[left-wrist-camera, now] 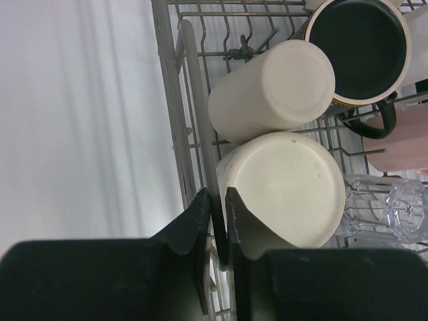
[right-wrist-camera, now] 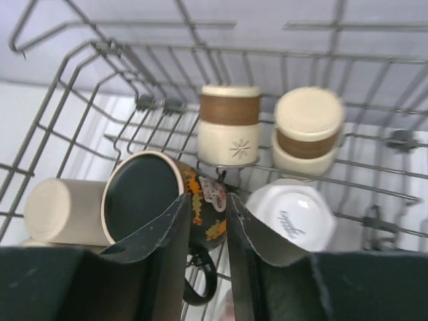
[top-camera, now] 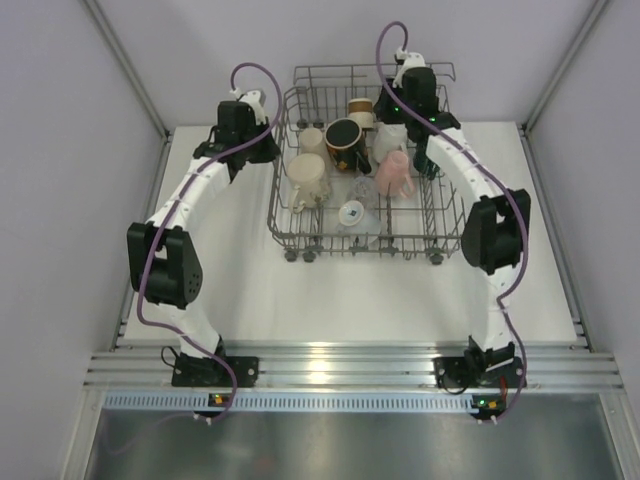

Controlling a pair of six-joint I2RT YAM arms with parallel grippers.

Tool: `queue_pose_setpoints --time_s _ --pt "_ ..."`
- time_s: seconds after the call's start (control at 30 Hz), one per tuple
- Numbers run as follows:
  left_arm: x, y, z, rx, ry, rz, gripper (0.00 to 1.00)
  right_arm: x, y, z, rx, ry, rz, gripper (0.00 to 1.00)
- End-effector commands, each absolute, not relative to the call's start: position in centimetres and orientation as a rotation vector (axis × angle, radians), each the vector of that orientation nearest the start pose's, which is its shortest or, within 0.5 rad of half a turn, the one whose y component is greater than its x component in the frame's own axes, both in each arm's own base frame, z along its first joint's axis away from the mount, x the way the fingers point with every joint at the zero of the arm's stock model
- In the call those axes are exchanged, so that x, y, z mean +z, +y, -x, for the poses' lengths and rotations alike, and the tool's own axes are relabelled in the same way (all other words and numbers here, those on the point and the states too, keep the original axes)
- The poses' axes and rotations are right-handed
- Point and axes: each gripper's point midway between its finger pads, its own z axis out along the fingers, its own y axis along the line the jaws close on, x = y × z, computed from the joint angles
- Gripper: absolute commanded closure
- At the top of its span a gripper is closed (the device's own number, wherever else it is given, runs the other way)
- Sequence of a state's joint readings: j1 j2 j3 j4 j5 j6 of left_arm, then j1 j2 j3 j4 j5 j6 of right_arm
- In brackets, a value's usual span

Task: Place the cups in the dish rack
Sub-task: Move the dish rack

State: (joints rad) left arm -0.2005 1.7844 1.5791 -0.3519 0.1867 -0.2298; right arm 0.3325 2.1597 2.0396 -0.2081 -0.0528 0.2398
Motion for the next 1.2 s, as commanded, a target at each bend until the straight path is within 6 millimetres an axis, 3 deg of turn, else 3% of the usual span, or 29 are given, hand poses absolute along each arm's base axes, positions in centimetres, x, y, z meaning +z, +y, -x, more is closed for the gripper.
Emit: queue_pose_setpoints --time_s 0.0,0.03,0.07,0.13,0.17,0.23,0.3,0.37,0.7,0.9,1.17 --pt "21.9 -15.3 -49.2 -0.456 2.130 -0.163 0.97 32.9 16.2 -56.9 0.315 1.855 -0.009 0.70" --pt "21.8 -15.3 -49.2 -0.457 2.133 -0.164 1.00 33.6 14.5 -55.3 0.286 1.886 -0.049 0.66" --pt "21.8 -15.4 -49.2 -0.462 2.133 -0.167 1.00 34.0 12.0 -54.9 0.241 1.888 -0.098 0.62" --pt "21.7 -15.5 -49.3 -0.469 2.134 -0.170 1.00 34.7 9.3 -53.4 0.205 1.908 -0.136 0.52" --pt "21.8 -15.6 -49.3 -0.473 2.132 -0.175 1.00 33.7 6.8 -52.7 0.166 1.962 -0.173 0.48" --pt "21.6 -15.7 -49.3 -0.478 2.135 -0.177 1.00 33.0 4.6 -52.0 0.150 2.017 -0.198 0.38" --pt "21.6 -15.8 -49.4 -0.483 2.136 -0.175 1.00 31.3 2.2 -50.8 0.172 2.096 -0.238 0.36" --pt "21.4 -16.0 -49.5 -0.488 2.138 -0.184 1.00 31.3 0.9 -51.0 0.199 2.076 -0.242 0.36" --pt "21.8 -17.5 -50.0 -0.570 2.122 -0.203 1.00 26.1 1.4 -57.2 0.291 2.047 -0.185 0.52" --pt "21.9 -18.2 -49.9 -0.593 2.116 -0.217 1.00 22.2 1.6 -58.6 0.329 2.076 -0.229 0.55" --pt "22.1 -19.1 -49.5 -0.624 2.114 -0.239 1.00 19.8 2.5 -58.7 0.384 2.081 -0.266 0.70"
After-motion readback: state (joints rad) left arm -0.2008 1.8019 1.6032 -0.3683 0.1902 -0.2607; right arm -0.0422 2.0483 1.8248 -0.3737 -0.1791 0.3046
